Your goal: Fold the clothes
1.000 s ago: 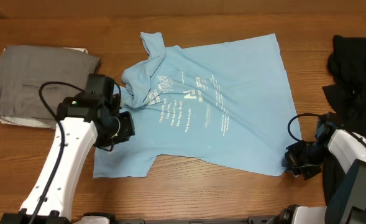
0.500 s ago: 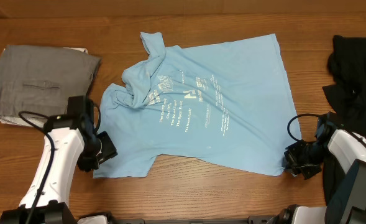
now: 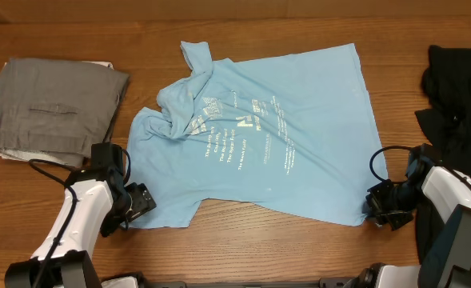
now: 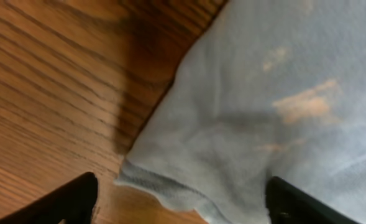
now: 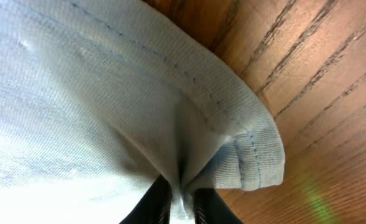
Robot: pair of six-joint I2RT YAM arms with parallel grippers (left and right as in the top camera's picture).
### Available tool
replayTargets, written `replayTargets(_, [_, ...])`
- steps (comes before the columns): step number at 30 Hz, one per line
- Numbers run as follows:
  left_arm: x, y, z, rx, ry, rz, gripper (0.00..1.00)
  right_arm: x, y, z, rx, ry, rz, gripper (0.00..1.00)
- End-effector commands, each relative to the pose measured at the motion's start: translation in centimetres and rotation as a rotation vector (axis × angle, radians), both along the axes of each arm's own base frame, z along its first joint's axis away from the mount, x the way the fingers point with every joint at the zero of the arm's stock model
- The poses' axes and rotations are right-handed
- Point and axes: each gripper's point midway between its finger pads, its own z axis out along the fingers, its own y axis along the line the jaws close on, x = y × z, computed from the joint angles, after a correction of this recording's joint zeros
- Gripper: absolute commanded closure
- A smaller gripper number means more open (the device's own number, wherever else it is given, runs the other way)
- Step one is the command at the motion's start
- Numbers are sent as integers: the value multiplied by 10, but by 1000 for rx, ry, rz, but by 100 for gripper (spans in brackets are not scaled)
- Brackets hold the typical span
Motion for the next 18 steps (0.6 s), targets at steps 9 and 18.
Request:
replayTargets(9, [-2, -6, -29, -38, -6, 24, 19, -12, -1, -27, -17, 39, 28, 78])
replayTargets(18, [-7, -24, -42, -143, 32, 37, 96, -12, -1, -27, -18, 38, 29, 94])
